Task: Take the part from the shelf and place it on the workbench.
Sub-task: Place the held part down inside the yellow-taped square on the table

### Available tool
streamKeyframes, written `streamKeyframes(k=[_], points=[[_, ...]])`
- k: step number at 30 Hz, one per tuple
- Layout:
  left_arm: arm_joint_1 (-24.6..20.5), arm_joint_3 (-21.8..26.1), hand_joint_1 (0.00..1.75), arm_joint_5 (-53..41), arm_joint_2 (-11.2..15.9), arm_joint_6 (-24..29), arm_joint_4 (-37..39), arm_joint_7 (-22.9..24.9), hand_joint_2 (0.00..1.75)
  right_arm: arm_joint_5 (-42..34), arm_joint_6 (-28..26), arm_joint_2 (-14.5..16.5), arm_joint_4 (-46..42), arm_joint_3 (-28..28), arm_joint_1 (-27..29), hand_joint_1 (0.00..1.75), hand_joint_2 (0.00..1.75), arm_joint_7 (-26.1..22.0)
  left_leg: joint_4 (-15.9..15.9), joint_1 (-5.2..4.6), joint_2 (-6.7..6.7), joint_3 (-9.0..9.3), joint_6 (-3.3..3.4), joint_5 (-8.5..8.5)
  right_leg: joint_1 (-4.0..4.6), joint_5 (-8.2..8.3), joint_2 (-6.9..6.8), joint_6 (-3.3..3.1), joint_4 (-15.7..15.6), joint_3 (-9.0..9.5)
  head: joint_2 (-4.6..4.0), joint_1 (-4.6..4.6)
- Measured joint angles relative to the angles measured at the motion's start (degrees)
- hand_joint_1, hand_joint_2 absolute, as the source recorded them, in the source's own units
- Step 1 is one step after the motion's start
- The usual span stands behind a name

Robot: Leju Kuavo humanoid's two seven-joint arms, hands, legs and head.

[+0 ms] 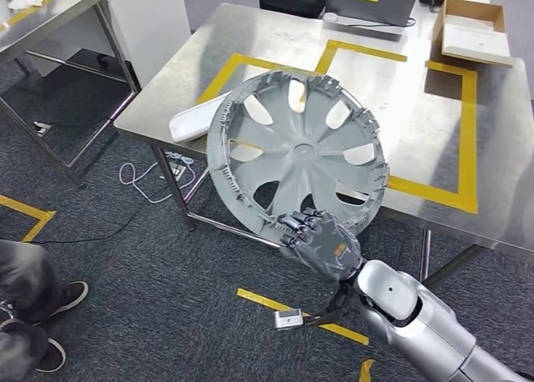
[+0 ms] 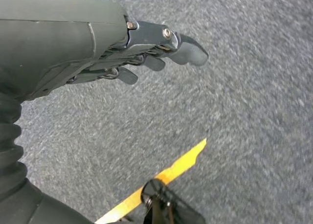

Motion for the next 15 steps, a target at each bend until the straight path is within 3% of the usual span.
streamKeyframes(k=[2, 4, 5, 6, 7, 8, 10, 12, 15], points=[[0.03, 0.0, 0.0, 0.0, 0.0, -0.1, 0.0, -0.01, 1.75, 0.31, -0.02, 0.0, -0.02, -0.04, 0.25, 1.75, 1.75, 0.11, -0.46, 0.21, 0.01, 0.19, 0.65, 0.23, -0.04, -2.25, 0.13, 0.4, 3.46, -1.74, 0.0, 0.2], [0.02, 0.0, 0.0, -0.03, -0.08, -0.22, 0.0, -0.01, 1.75, 0.53, -0.03, 0.0, -0.01, -0.06, 0.67, 1.75, 1.75, 0.16, -0.51, 0.2, 0.01, 0.18, 0.97, 0.18, -0.04, -5.7, 0.24, 0.59, 10.98, -5.43, 0.0, 0.39], [0.03, 0.0, 0.0, -0.05, -0.14, -0.27, 0.0, 0.0, 1.75, 0.6, -0.03, 0.0, 0.0, -0.05, 0.97, 1.75, 1.75, 0.17, -0.51, 0.18, 0.0, 0.19, 1.04, 0.14, -0.03, -6.7, 0.25, 0.68, 14.23, -7.09, 0.0, 0.41], [0.04, 0.0, 0.0, -0.1, -0.17, -0.28, 0.0, 0.01, 1.75, 0.66, -0.03, 0.0, 0.0, -0.05, 1.28, 1.75, 1.75, 0.18, -0.5, 0.16, -0.03, 0.21, 1.08, 0.11, -0.03, -6.68, 0.26, 0.74, 15.75, -8.0, 0.0, 0.42], [0.05, 0.0, 0.0, -0.16, -0.19, -0.32, 0.0, 0.02, 1.75, 0.72, -0.03, 0.0, 0.0, -0.05, 1.54, 1.75, 1.75, 0.21, -0.5, 0.17, -0.09, 0.26, 1.09, 0.08, -0.03, -5.54, 0.26, 0.75, 15.0, -7.83, 0.0, 0.42], [0.07, 0.0, 0.0, -0.24, -0.2, -0.35, 0.0, 0.02, 1.75, 0.79, -0.03, -0.01, -0.01, -0.07, 1.72, 1.75, 1.75, 0.25, -0.49, 0.17, -0.15, 0.33, 1.05, 0.04, -0.05, -3.56, 0.26, 0.69, 12.11, -6.57, 0.0, 0.43], [0.1, 0.0, 0.0, -0.4, -0.24, -0.45, 0.0, 0.04, 1.75, 0.95, -0.03, -0.03, -0.03, -0.17, 1.91, 1.75, 1.75, 0.35, -0.37, 0.05, -0.26, 0.39, 0.79, -0.13, 0.0, -0.05, 0.27, 0.43, 4.17, -2.71, 0.0, 0.44], [0.12, 0.0, 0.0, -0.49, -0.28, -0.48, 0.0, 0.08, 1.75, 1.09, -0.03, -0.06, -0.16, -0.28, 2.16, 1.75, 1.75, 0.43, -0.22, -0.14, -0.31, 0.24, 0.3, -0.17, 0.12, 0.85, 0.37, 0.0, 0.04, -0.52, 0.0, 0.36], [0.12, 0.0, 0.0, -0.51, -0.26, -0.47, 0.0, 0.11, 1.75, 1.15, -0.05, -0.07, -0.33, -0.46, 2.67, 1.75, 1.75, 0.5, 0.02, -0.1, -0.29, 0.19, -0.51, -0.33, 0.1, 0.86, 0.43, -0.8, -0.48, -0.15, 0.0, 0.32]])
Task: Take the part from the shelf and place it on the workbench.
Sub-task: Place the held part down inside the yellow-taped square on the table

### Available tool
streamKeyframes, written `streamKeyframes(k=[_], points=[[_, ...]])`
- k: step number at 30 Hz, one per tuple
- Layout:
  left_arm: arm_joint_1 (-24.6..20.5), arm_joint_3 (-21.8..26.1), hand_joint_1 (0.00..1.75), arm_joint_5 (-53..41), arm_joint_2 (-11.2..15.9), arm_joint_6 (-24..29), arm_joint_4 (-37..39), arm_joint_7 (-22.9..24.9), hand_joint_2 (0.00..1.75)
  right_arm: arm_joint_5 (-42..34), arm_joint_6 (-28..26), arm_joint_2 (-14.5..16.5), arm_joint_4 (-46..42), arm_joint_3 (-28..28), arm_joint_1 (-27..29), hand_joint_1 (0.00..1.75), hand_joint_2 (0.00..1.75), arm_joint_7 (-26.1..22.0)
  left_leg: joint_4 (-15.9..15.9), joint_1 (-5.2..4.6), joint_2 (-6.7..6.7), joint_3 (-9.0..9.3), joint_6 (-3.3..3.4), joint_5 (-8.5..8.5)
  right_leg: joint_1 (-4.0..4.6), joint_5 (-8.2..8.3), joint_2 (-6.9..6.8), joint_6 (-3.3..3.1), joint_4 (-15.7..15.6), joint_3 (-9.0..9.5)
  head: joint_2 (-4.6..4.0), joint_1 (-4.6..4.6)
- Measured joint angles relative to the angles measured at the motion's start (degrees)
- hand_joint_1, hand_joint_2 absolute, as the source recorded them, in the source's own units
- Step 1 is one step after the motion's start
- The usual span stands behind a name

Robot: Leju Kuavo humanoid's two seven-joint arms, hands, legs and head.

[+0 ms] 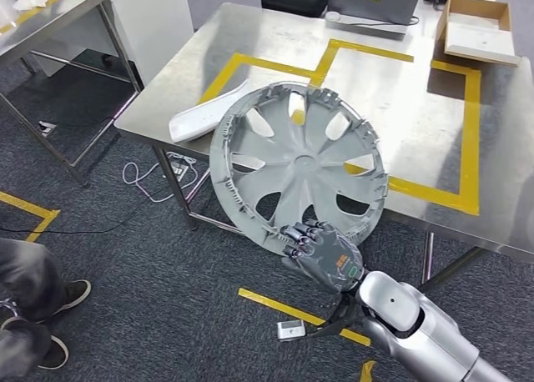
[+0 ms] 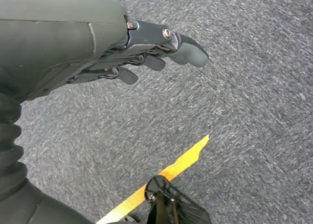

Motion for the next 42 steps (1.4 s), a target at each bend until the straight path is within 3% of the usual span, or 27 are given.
streamKeyframes(k=[2, 5, 6, 7, 9, 11, 12, 16, 18, 20, 21, 22, 23, 25, 26, 28, 32, 33, 36, 37, 38, 40, 42], points=[[-0.01, 0.0, 0.0, -0.04, 0.04, 0.02, 0.0, -0.01, 1.75, 0.19, 0.02, 0.0, -0.07, -0.14, 0.09, 1.75, 1.75, 0.15, 2.77, 0.14, 0.12, -1.07, -0.71, -1.72, -0.22, 0.05, -0.12, -0.57, -0.26, 0.39, 0.0, -0.23], [0.09, 0.0, 0.0, -0.29, 0.04, 0.03, 0.0, -0.01, 1.75, 1.38, 0.06, -0.19, -0.25, -0.43, 0.58, 1.75, 1.75, 0.66, 12.69, 0.46, 0.22, -5.63, -1.38, -5.92, -0.21, -0.28, -0.31, -1.08, -0.27, 0.9, 0.0, -0.44], [0.15, 0.0, 0.0, -0.39, 0.02, 0.03, 0.0, -0.01, 1.75, 1.72, 0.07, -0.38, -0.4, -0.51, 0.95, 1.75, 1.75, 0.78, 14.7, 0.51, 0.23, -6.64, -1.43, -6.2, -0.19, -0.42, -0.34, -1.13, -0.26, 1.1, 0.0, -0.44], [0.21, 0.0, 0.0, -0.46, 0.01, 0.03, 0.0, -0.04, 1.75, 1.92, 0.07, -0.61, -0.61, -0.6, 1.37, 1.75, 1.75, 0.87, 14.77, 0.54, 0.24, -6.78, -1.41, -5.43, -0.19, -0.59, -0.34, -1.12, -0.26, 1.32, 0.0, -0.45], [0.26, 0.0, 0.0, -0.57, -0.02, 0.02, 0.0, -0.14, 1.75, 2.13, 0.07, -1.09, -1.09, -0.77, 2.16, 1.75, 1.75, 1.0, 9.4, 0.61, 0.27, -4.57, -1.17, -1.61, -0.19, -0.97, -0.31, -0.93, -0.25, 1.84, 0.0, -0.45], [0.17, 0.0, 0.0, -0.66, -0.02, 0.02, 0.0, -0.25, 1.75, 2.27, 0.05, -1.54, -1.6, -1.04, 2.67, 1.75, 1.75, 1.05, 2.99, 0.46, 0.35, -1.77, -0.77, 0.78, 0.0, -1.38, -0.23, -0.47, -0.13, 2.02, 0.0, -0.43], [0.1, -0.01, 0.0, -0.7, -0.03, 0.01, 0.0, -0.3, 1.75, 2.35, 0.05, -1.73, -1.87, -1.22, 2.79, 1.75, 1.75, 1.05, 1.09, 0.36, 0.39, -1.01, -0.56, 1.04, 0.09, -1.5, -0.2, -0.19, -0.11, 1.95, 0.0, -0.41], [0.04, -0.02, 0.0, -0.76, -0.04, -0.01, 0.0, -0.53, 1.75, 2.5, 0.08, -2.16, -2.58, -1.71, 2.71, 1.75, 1.75, 0.97, -0.03, 0.29, 0.39, -0.52, 0.67, 0.44, -0.07, -2.34, -0.2, 1.03, 0.31, 1.46, 0.0, -0.29], [-0.02, -0.02, 0.0, -0.78, -0.06, 0.01, 0.0, -0.62, 1.75, 2.49, 0.11, -2.39, -2.8, -1.92, 2.61, 1.75, 1.75, 0.89, -0.36, 0.41, 0.39, -0.18, 1.36, 0.35, -0.12, -4.79, -0.15, 1.31, 5.08, -1.13, 0.0, -0.08], [-0.12, -0.03, 0.0, -0.81, -0.16, 0.01, 0.0, -0.7, 1.75, 2.51, 0.15, -2.5, -2.84, -2.02, 2.63, 1.75, 1.75, 0.84, -0.35, 0.29, 0.37, -0.05, 1.77, 0.11, -0.08, -7.54, -0.11, 1.37, 12.87, -5.57, 0.0, 0.07], [-0.12, -0.03, 0.0, -0.84, -0.22, 0.01, 0.0, -0.73, 1.75, 2.52, 0.16, -2.56, -2.84, -2.02, 2.71, 1.75, 1.75, 0.84, -0.35, 0.23, 0.34, 0.07, 1.87, -0.03, -0.07, -7.85, -0.11, 1.4, 15.47, -7.34, 0.0, 0.07], [-0.1, -0.03, 0.0, -0.85, -0.26, 0.02, 0.0, -0.77, 1.75, 2.53, 0.16, -2.66, -2.84, -2.02, 2.78, 1.75, 1.75, 0.84, -0.34, 0.19, 0.3, 0.27, 1.91, -0.19, -0.06, -7.0, -0.11, 1.39, 16.09, -8.18, 0.0, 0.09], [-0.07, -0.02, 0.0, -0.84, -0.28, 0.03, 0.0, -0.81, 1.75, 2.53, 0.16, -2.77, -2.84, -2.03, 2.85, 1.75, 1.75, 0.86, -0.33, 0.16, 0.25, 0.57, 1.88, -0.4, -0.06, -5.07, -0.12, 1.31, 14.41, -7.86, 0.0, 0.09], [-0.05, -0.02, 0.0, -0.81, -0.39, 0.03, 0.01, -0.97, 1.75, 2.55, 0.13, -3.04, -3.02, -2.14, 3.05, 1.75, 1.75, 1.04, -0.31, 0.09, 0.17, 1.33, 1.63, -0.95, 0.0, -0.54, -0.1, 1.0, 7.21, -4.88, 0.0, 0.08], [-0.09, -0.02, 0.0, -0.83, -0.46, 0.01, 0.02, -1.05, 1.75, 2.68, 0.11, -3.19, -3.26, -2.26, 3.22, 1.75, 1.75, 1.18, -0.2, -0.01, 0.12, 1.55, 1.4, -1.23, 0.07, 0.65, -0.1, 0.8, 3.75, -3.19, 0.0, 0.08], [-0.12, -0.02, 0.0, -0.95, -0.66, -0.02, 0.04, -1.1, 1.75, 3.18, 0.08, -3.6, -4.14, -2.6, 3.88, 1.75, 1.75, 1.59, -0.11, -0.16, 0.06, 1.62, 0.91, -1.53, 0.27, 0.77, -0.04, 0.44, 0.76, -1.48, 0.0, 0.01], [-0.11, -0.02, 0.0, -1.15, -1.02, 0.01, 0.07, -1.09, 1.75, 3.77, 0.07, -4.61, -6.13, -3.46, 5.56, 1.75, 1.75, 2.19, 1.65, -0.05, 0.17, 1.15, -0.28, -2.89, -0.05, 0.33, -0.09, -0.57, 0.07, -0.49, 0.01, -0.17], [-0.1, -0.02, 0.0, -1.16, -1.04, 0.01, 0.07, -1.08, 1.75, 3.85, 0.07, -4.77, -6.43, -3.62, 5.73, 1.75, 1.75, 2.28, 4.1, 0.05, 0.23, 0.05, -0.63, -4.07, -0.18, 0.19, -0.14, -0.9, -0.06, -0.11, 0.01, -0.26], [-0.03, -0.02, 0.0, -0.89, -1.12, -0.08, 0.07, -1.08, 1.75, 4.36, 0.11, -5.04, -7.23, -3.96, 6.33, 1.75, 1.75, 2.44, 14.61, 0.42, 0.26, -5.54, -1.27, -7.49, -0.18, -0.6, -0.18, -1.39, -0.07, 0.83, 0.0, -0.43], [0.0, -0.02, 0.0, -0.72, -1.13, -0.15, 0.07, -1.08, 1.75, 4.52, 0.13, -5.06, -7.41, -4.01, 6.51, 1.75, 1.75, 2.43, 16.13, 0.49, 0.27, -6.63, -1.34, -7.24, -0.18, -0.92, -0.16, -1.39, -0.07, 1.21, 0.0, -0.43], [0.01, -0.01, 0.0, -0.57, -1.11, -0.21, 0.07, -1.08, 1.75, 4.65, 0.16, -5.08, -7.52, -4.03, 6.61, 1.75, 1.75, 2.42, 15.51, 0.54, 0.27, -6.73, -1.3, -5.9, -0.18, -1.25, -0.13, -1.32, -0.06, 1.66, 0.0, -0.45], [-0.01, 0.0, 0.0, -0.46, -1.03, -0.3, 0.07, -1.09, 1.75, 4.76, 0.19, -5.07, -7.58, -4.03, 6.55, 1.75, 1.75, 2.39, 9.06, 0.56, 0.31, -4.47, -0.92, -1.38, -0.18, -2.01, -0.06, -1.03, -0.1, 2.63, 0.0, -0.44], [-0.1, -0.01, 0.0, -0.4, -0.93, -0.35, 0.07, -1.09, 1.75, 4.83, 0.19, -5.07, -7.61, -4.04, 6.34, 1.75, 1.75, 2.34, 2.82, 0.31, 0.4, -1.85, -0.36, 0.86, -0.01, -2.79, -0.04, -0.33, -0.11, 3.18, 0.01, -0.43]])
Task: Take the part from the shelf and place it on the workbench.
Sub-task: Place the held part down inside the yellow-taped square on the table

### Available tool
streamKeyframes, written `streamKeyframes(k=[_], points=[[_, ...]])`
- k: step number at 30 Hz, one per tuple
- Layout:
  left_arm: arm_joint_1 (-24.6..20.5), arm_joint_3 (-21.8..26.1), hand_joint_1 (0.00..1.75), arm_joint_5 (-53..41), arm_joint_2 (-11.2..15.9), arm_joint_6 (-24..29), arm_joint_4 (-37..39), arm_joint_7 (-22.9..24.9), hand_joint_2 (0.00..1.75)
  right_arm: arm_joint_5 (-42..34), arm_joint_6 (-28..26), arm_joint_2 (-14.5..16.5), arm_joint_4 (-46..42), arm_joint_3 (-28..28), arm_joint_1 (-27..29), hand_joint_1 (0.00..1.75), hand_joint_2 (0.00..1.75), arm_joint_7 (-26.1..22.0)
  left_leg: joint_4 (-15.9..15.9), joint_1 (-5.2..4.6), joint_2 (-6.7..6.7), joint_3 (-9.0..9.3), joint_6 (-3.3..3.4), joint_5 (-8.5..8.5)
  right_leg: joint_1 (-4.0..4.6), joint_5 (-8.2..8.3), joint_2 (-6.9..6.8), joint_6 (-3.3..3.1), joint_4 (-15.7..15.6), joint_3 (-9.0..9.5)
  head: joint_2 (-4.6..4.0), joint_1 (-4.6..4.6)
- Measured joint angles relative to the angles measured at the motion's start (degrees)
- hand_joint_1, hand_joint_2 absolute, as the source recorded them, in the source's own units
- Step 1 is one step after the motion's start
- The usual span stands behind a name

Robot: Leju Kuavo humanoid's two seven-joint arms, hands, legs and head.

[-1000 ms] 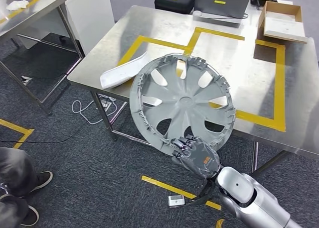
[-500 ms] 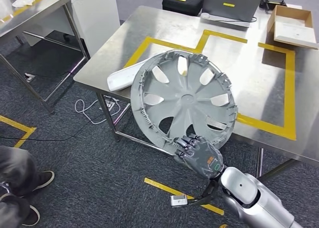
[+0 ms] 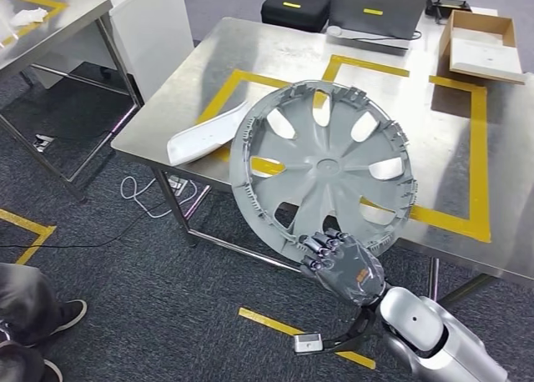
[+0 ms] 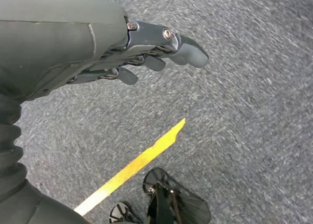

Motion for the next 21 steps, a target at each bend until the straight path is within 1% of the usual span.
streamKeyframes(k=[1, 2, 4, 5, 6, 7, 9, 10, 11, 12, 13, 14, 15, 16, 17, 19, 20, 21], points=[[-0.03, -0.01, 0.0, 0.03, 0.02, -0.02, 0.0, 0.0, 1.75, 0.03, 0.0, 0.0, 0.0, -0.01, -0.12, 1.75, 1.75, -0.04, -1.52, -0.15, 0.03, 0.62, 0.29, -0.11, 0.06, -0.18, -0.03, 0.42, -0.05, 0.17, 0.0, 0.02], [-0.03, -0.01, 0.0, 0.06, 0.03, -0.03, 0.0, -0.01, 1.75, 0.05, 0.0, 0.0, 0.0, -0.01, -0.21, 1.75, 1.75, -0.07, -2.05, -0.28, 0.04, 0.9, 0.58, -0.6, 0.1, -0.16, -0.05, 0.89, -0.09, 0.33, 0.01, 0.03], [0.11, 0.01, 0.0, 0.15, 0.04, -0.02, 0.0, -0.02, 1.75, 0.1, -0.02, 0.0, 0.0, -0.1, -0.35, 1.75, 1.75, -0.01, -2.74, -0.21, -0.05, 1.56, 1.27, -0.9, -0.02, -0.25, -0.1, 1.63, 0.03, 0.55, 0.01, 0.09], [0.15, 0.02, 0.0, 0.21, 0.04, -0.02, 0.0, -0.02, 1.75, 0.13, -0.04, 0.01, -0.01, -0.16, -0.43, 1.75, 1.75, 0.09, -2.94, -0.13, -0.09, 2.01, 1.63, -1.01, -0.06, -0.67, -0.09, 1.88, 0.98, 0.08, 0.01, 0.18], [0.12, 0.02, 0.0, 0.29, 0.03, -0.02, 0.0, -0.02, 1.75, 0.19, -0.07, 0.01, -0.02, -0.25, -0.52, 1.75, 1.75, 0.22, -3.11, -0.04, -0.13, 2.42, 1.97, -1.15, -0.08, -1.51, -0.08, 1.97, 3.01, -1.08, 0.0, 0.3], [0.07, 0.03, 0.0, 0.36, 0.01, -0.02, 0.0, -0.02, 1.75, 0.26, -0.09, 0.02, -0.02, -0.32, -0.56, 1.75, 1.75, 0.32, -3.2, -0.02, -0.14, 2.69, 2.22, -1.36, -0.09, -2.69, -0.06, 2.01, 6.28, -3.12, 0.01, 0.44], [0.02, 0.03, 0.0, 0.48, -0.04, -0.03, 0.0, -0.01, 1.75, 0.39, -0.12, 0.02, -0.01, -0.4, -0.44, 1.75, 1.75, 0.47, -3.2, -0.13, -0.16, 3.22, 2.48, -2.0, -0.07, -4.86, -0.04, 2.14, 13.57, -8.12, 0.0, 0.61], [0.07, 0.04, 0.0, 0.53, -0.06, -0.03, 0.0, -0.01, 1.75, 0.44, -0.13, 0.02, 0.0, -0.44, -0.27, 1.75, 1.75, 0.57, -3.2, -0.19, -0.18, 3.66, 2.5, -2.41, -0.06, -5.04, -0.04, 2.16, 15.68, -10.08, 0.0, 0.63], [0.13, 0.07, 0.0, 0.58, -0.07, -0.03, 0.0, -0.01, 1.75, 0.48, -0.15, 0.02, 0.01, -0.49, -0.09, 1.75, 1.75, 0.69, -3.2, -0.23, -0.21, 4.25, 2.48, -2.89, -0.06, -3.98, -0.04, 2.13, 15.61, -10.99, -0.01, 0.66], [0.18, 0.11, 0.0, 0.62, -0.07, -0.03, 0.0, -0.01, 1.75, 0.5, -0.16, 0.02, 0.01, -0.58, 0.08, 1.75, 1.75, 0.82, -3.2, -0.25, -0.24, 5.0, 2.41, -3.44, -0.06, -1.72, -0.05, 2.02, 13.37, -10.85, -0.01, 0.68], [0.21, 0.17, 0.0, 0.64, -0.09, -0.03, 0.0, -0.02, 1.75, 0.51, -0.17, 0.02, 0.01, -0.68, 0.17, 1.75, 1.75, 0.95, -3.21, -0.25, -0.26, 5.73, 2.28, -4.01, -0.06, 1.22, -0.06, 1.91, 9.62, -9.9, -0.01, 0.7], [0.19, 0.27, 0.0, 0.67, -0.1, -0.03, 0.0, -0.02, 1.75, 0.54, -0.2, 0.02, 0.03, -0.78, 0.23, 1.75, 1.75, 1.09, -3.2, -0.28, -0.27, 6.4, 2.08, -4.56, 0.01, 3.22, -0.09, 1.8, 6.13, -8.89, -0.01, 0.71], [0.14, 0.36, 0.0, 0.68, -0.12, -0.03, 0.0, -0.02, 1.75, 0.64, -0.25, 0.03, 0.05, -0.83, 0.23, 1.75, 1.75, 1.22, -3.2, -0.31, -0.28, 6.84, 1.79, -5.04, 0.14, 4.05, -0.17, 1.57, 3.4, -7.93, 0.0, 0.77], [0.09, 0.44, 0.0, 0.7, -0.15, -0.03, 0.0, -0.02, 1.75, 0.8, -0.32, 0.03, 0.06, -0.86, 0.29, 1.75, 1.75, 1.39, -3.24, -0.34, -0.26, 7.08, 1.43, -5.47, 0.29, 4.27, -0.24, 1.24, 1.98, -7.28, 0.0, 0.78], [0.06, 0.5, 0.0, 0.75, -0.18, -0.02, 0.0, -0.02, 1.75, 1.02, -0.4, 0.04, 0.07, -0.88, 0.39, 1.75, 1.75, 1.58, -3.16, -0.39, -0.25, 7.35, 1.09, -5.71, 0.44, 3.67, -0.3, 0.79, 1.67, -6.92, 0.0, 0.82], [0.04, 0.58, 0.0, 0.91, -0.27, -0.01, 0.0, -0.02, 1.75, 1.39, -0.57, 0.11, 0.03, -0.96, 0.58, 1.75, 1.75, 1.87, -2.44, -0.41, -0.2, 7.7, 0.53, -5.99, 0.36, 3.79, -0.28, -0.1, 1.26, -5.74, -0.01, 0.85], [0.01, 0.62, 0.0, 0.97, -0.31, 0.0, 0.0, -0.02, 1.75, 1.47, -0.63, 0.16, 0.03, -1.05, 0.62, 1.75, 1.75, 1.98, -0.98, -0.4, -0.17, 7.33, 0.28, -5.89, 0.25, 3.55, -0.3, -0.49, 1.13, -5.1, -0.01, 0.84], [-0.05, 0.66, 0.0, 1.01, -0.33, 0.01, 0.0, -0.02, 1.75, 1.51, -0.68, 0.2, 0.02, -1.17, 0.62, 1.75, 1.75, 2.04, 1.14, -0.35, -0.13, 6.32, 0.0, -5.93, 0.13, 3.27, -0.31, -0.8, 1.03, -4.41, -0.01, 0.8]])
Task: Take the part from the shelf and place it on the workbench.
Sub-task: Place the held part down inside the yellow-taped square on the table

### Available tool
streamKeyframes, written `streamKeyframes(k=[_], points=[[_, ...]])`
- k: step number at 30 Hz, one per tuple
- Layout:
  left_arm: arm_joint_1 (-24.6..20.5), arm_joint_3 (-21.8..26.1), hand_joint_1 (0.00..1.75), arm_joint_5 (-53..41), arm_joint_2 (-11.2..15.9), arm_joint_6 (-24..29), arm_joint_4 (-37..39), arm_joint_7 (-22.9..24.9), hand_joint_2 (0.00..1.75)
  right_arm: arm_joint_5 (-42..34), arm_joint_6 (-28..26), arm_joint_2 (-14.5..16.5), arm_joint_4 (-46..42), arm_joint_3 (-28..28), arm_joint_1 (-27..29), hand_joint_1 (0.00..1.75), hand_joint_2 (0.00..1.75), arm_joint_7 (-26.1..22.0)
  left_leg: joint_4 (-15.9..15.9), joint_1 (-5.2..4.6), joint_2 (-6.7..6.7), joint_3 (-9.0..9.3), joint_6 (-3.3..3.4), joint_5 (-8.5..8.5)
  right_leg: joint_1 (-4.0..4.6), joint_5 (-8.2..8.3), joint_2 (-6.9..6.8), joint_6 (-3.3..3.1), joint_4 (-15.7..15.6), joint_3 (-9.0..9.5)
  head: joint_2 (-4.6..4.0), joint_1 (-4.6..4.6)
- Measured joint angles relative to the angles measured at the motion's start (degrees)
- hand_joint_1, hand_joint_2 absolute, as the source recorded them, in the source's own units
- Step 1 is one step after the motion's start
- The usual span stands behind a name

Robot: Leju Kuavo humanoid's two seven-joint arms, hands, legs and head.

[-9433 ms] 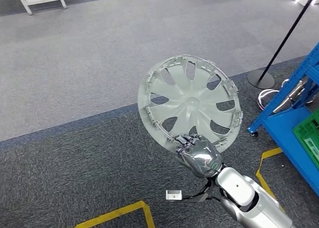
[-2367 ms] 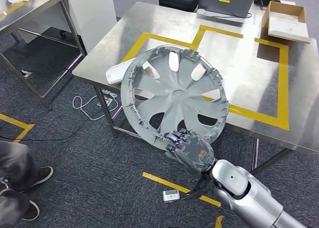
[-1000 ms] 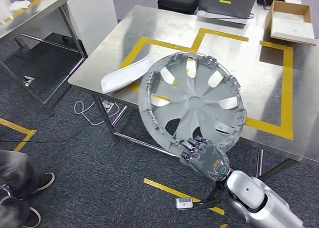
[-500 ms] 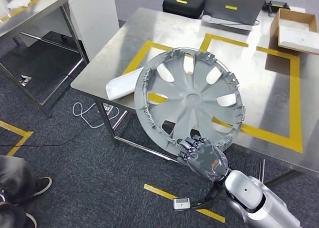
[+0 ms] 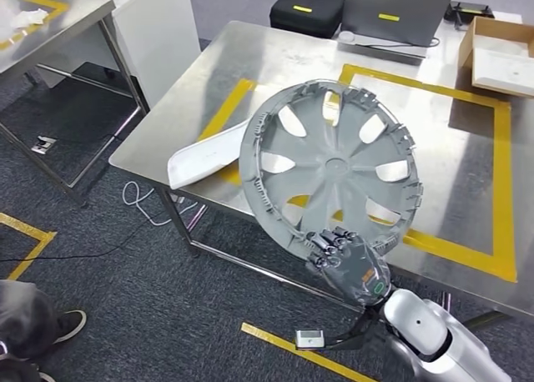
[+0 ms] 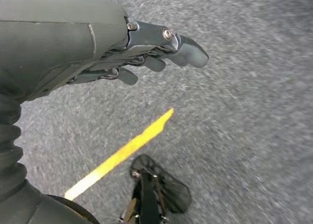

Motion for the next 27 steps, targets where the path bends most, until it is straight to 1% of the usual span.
streamKeyframes(k=[1, 2, 3, 4, 5, 6, 7, 8, 9, 10, 11, 12, 14, 15, 16, 17, 18, 19, 20, 21, 22, 23, 24, 25, 26, 27], points=[[-0.03, 0.03, 0.0, -0.01, -0.02, 0.01, 0.0, 0.0, 1.75, 0.01, -0.08, 0.09, 0.0, -0.15, 0.0, 1.75, 1.75, 0.09, 3.29, 0.09, 0.03, -1.94, -0.3, -0.48, -0.04, -0.42, -0.05, -0.26, -0.1, 0.63, 0.0, -0.02], [-0.02, 0.07, 0.0, -0.02, -0.03, 0.02, 0.0, 0.0, 1.75, 0.03, -0.17, 0.16, 0.0, -0.3, 0.01, 1.75, 1.75, 0.16, 6.74, 0.17, 0.05, -4.23, -0.59, -1.54, -0.05, -0.91, -0.03, -0.44, -0.11, 1.22, 0.0, -0.04], [0.04, 0.12, 0.0, -0.02, -0.04, 0.03, 0.0, 0.01, 1.75, 0.06, -0.28, 0.26, 0.0, -0.4, 0.08, 1.75, 1.75, 0.25, 9.63, 0.25, 0.05, -6.47, -0.8, -3.02, -0.05, -1.38, 0.01, -0.5, -0.11, 1.82, 0.0, -0.03], [0.12, 0.19, 0.0, 0.0, -0.04, 0.03, 0.0, 0.04, 1.75, 0.1, -0.39, 0.38, 0.0, -0.5, 0.22, 1.75, 1.75, 0.37, 11.51, 0.3, 0.05, -8.38, -0.93, -4.39, -0.06, -1.93, 0.07, -0.51, -0.11, 2.56, 0.0, -0.04], [0.2, 0.26, 0.0, 0.03, -0.03, 0.04, 0.0, 0.09, 1.75, 0.14, -0.49, 0.51, 0.0, -0.61, 0.38, 1.75, 1.75, 0.46, 11.59, 0.31, 0.05, -9.41, -0.95, -4.89, -0.06, -2.48, 0.12, -0.48, -0.11, 3.35, 0.0, -0.03], [0.25, 0.32, 0.0, 0.05, -0.02, 0.04, 0.0, 0.19, 1.75, 0.18, -0.55, 0.73, 0.01, -0.74, 0.54, 1.75, 1.75, 0.61, 10.04, 0.31, 0.05, -9.73, -0.88, -4.06, -0.07, -3.08, 0.16, -0.39, -0.11, 4.21, 0.0, -0.04], [0.28, 0.38, 0.0, 0.08, 0.0, 0.04, 0.0, 0.3, 1.75, 0.16, -0.59, 1.03, 0.03, -0.9, 0.6, 1.75, 1.75, 0.75, 7.21, 0.31, 0.05, -9.54, -0.74, -1.83, -0.08, -3.75, 0.18, -0.25, -0.12, 5.09, 0.0, -0.03], [0.31, 0.42, 0.0, 0.14, 0.02, 0.0, 0.0, 0.43, 1.75, 0.09, -0.61, 1.45, 0.12, -1.05, 0.56, 1.75, 1.75, 0.92, 3.79, 0.27, 0.09, -9.21, -0.52, 1.59, -0.06, -4.38, 0.22, -0.07, -0.09, 5.82, 0.0, -0.05], [0.33, 0.46, 0.0, 0.21, 0.04, -0.09, 0.0, 0.57, 1.75, 0.0, -0.64, 1.94, 0.27, -1.15, 0.43, 1.75, 1.75, 1.11, 1.01, 0.19, 0.14, -8.9, -0.26, 4.18, 0.02, -5.02, 0.3, 0.18, 0.0, 6.43, 0.0, -0.07], [0.35, 0.5, 0.0, 0.33, 0.03, -0.21, 0.0, 0.73, 1.75, -0.11, -0.74, 2.37, 0.44, -1.24, 0.2, 1.75, 1.75, 1.29, -0.69, 0.09, 0.18, -8.65, 0.02, 6.13, 0.12, -5.62, 0.37, 0.46, 0.07, 6.64, 0.0, -0.05], [0.36, 0.52, 0.0, 0.46, -0.01, -0.33, 0.0, 0.86, 1.75, -0.22, -0.85, 2.75, 0.6, -1.34, -0.05, 1.75, 1.75, 1.45, -1.35, -0.04, 0.21, -8.53, 0.3, 7.0, 0.18, -6.12, 0.43, 0.76, 0.04, 6.75, 0.0, -0.04], [0.34, 0.54, 0.0, 0.55, -0.05, -0.44, 0.0, 0.95, 1.75, -0.29, -0.95, 3.05, 0.72, -1.43, -0.32, 1.75, 1.75, 1.55, -1.27, -0.14, 0.19, -8.35, 0.57, 6.69, 0.2, -6.51, 0.45, 1.09, -0.13, 6.84, 0.0, -0.03], [0.23, 0.55, 0.0, 0.65, -0.14, -0.65, 0.0, 0.99, 1.75, -0.45, -1.03, 3.47, 0.79, -1.72, -0.79, 1.75, 1.75, 1.64, -1.73, 0.04, 0.12, -7.87, 1.11, 6.86, 0.07, -7.26, 0.34, 1.7, -0.25, 6.99, 0.0, 0.02], [0.14, 0.55, 0.0, 0.67, -0.16, -0.87, 0.0, 0.96, 1.75, -0.63, -1.05, 3.65, 0.8, -1.85, -0.99, 1.75, 1.75, 1.68, -2.05, 0.16, 0.09, -7.67, 1.4, 6.82, 0.03, -8.06, 0.32, 1.93, 0.81, 6.51, 0.0, 0.06], [0.04, 0.55, 0.0, 0.68, -0.18, -1.19, 0.0, 0.87, 1.75, -0.87, -1.07, 3.78, 0.81, -2.02, -1.14, 1.75, 1.75, 1.72, -2.29, 0.27, 0.07, -7.49, 1.68, 6.74, -0.01, -9.31, 0.31, 2.13, 3.07, 5.32, 0.0, 0.1], [-0.02, 0.55, 0.0, 0.68, -0.19, -1.55, 0.0, 0.72, 1.75, -1.19, -1.08, 3.9, 0.81, -2.16, -1.18, 1.75, 1.75, 1.74, -2.35, 0.23, 0.06, -7.42, 1.92, 6.57, -0.02, -10.8, 0.31, 2.25, 6.4, 3.37, 0.0, 0.13], [-0.05, 0.55, 0.0, 0.69, -0.2, -1.87, 0.0, 0.53, 1.75, -1.51, -1.08, 3.99, 0.81, -2.29, -1.11, 1.75, 1.75, 1.76, -2.34, 0.2, 0.06, -7.36, 2.11, 6.39, -0.04, -12.17, 0.33, 2.36, 10.18, 0.95, 0.0, 0.13], [-0.05, 0.55, 0.0, 0.69, -0.21, -2.1, 0.0, 0.31, 1.75, -1.81, -1.08, 4.08, 0.81, -2.41, -0.88, 1.75, 1.75, 1.78, -2.34, 0.17, 0.06, -7.25, 2.23, 6.19, -0.05, -12.78, 0.32, 2.43, 13.19, -1.25, 0.0, 0.11], [-0.02, 0.55, 0.0, 0.69, -0.21, -2.23, 0.0, 0.13, 1.75, -2.08, -1.08, 4.14, 0.81, -2.51, -0.58, 1.75, 1.75, 1.78, -2.34, 0.15, 0.06, -7.04, 2.29, 5.97, -0.04, -12.27, 0.31, 2.46, 14.55, -2.73, 0.0, 0.13], [0.01, 0.55, 0.0, 0.68, -0.21, -2.28, 0.0, 0.02, 1.75, -2.29, -1.07, 4.19, 0.81, -2.62, -0.24, 1.75, 1.75, 1.79, -2.34, 0.14, 0.09, -6.7, 2.28, 5.7, -0.04, -10.43, 0.26, 2.44, 13.64, -3.12, 0.0, 0.13], [0.03, 0.55, 0.0, 0.67, -0.21, -2.32, 0.0, -0.03, 1.75, -2.49, -1.06, 4.22, 0.81, -2.78, 0.05, 1.75, 1.75, 1.81, -2.34, 0.13, 0.15, -6.25, 2.22, 5.41, -0.03, -7.72, 0.02, 2.34, 10.73, -2.44, 0.0, 0.14], [0.07, 0.55, 0.0, 0.64, -0.22, -2.35, 0.0, -0.04, 1.75, -2.63, -1.05, 4.25, 0.8, -2.96, 0.26, 1.75, 1.75, 1.83, -2.35, 0.09, 0.24, -5.8, 2.09, 5.13, 0.07, -5.22, -0.79, 2.19, 7.09, -1.22, 0.0, 0.13], [0.08, 0.55, 0.0, 0.62, -0.24, -2.37, 0.0, -0.03, 1.75, -2.75, -1.05, 4.33, 0.79, -3.16, 0.34, 1.75, 1.75, 1.84, -2.28, -0.03, 0.38, -5.44, 1.88, 4.86, 0.29, -3.35, -1.61, 1.97, 3.72, -0.07, 0.0, 0.14], [0.11, 0.55, 0.0, 0.57, -0.25, -2.37, 0.0, -0.03, 1.75, -2.84, -1.04, 4.49, 0.74, -3.35, 0.34, 1.75, 1.75, 1.84, -2.31, -0.15, 0.58, -5.22, 1.61, 4.72, 0.48, -2.4, -2.27, 1.71, 1.62, 0.78, 0.0, 0.12], [0.14, 0.55, 0.0, 0.52, -0.27, -2.33, 0.0, -0.02, 1.75, -2.9, -1.04, 4.69, 0.66, -3.5, 0.33, 1.75, 1.75, 1.83, -2.36, -0.26, 0.89, -5.09, 1.35, 4.65, 0.68, -2.21, -2.59, 1.43, 0.75, 1.16, 0.0, 0.1], [0.15, 0.55, 0.0, 0.47, -0.3, -2.27, 0.0, -0.02, 1.75, -2.96, -1.04, 4.88, 0.57, -3.63, 0.33, 1.75, 1.75, 1.82, -2.45, -0.33, 1.28, -5.0, 1.1, 4.66, 0.78, -2.09, -2.22, 1.15, 0.51, 1.23, 0.0, 0.1]])
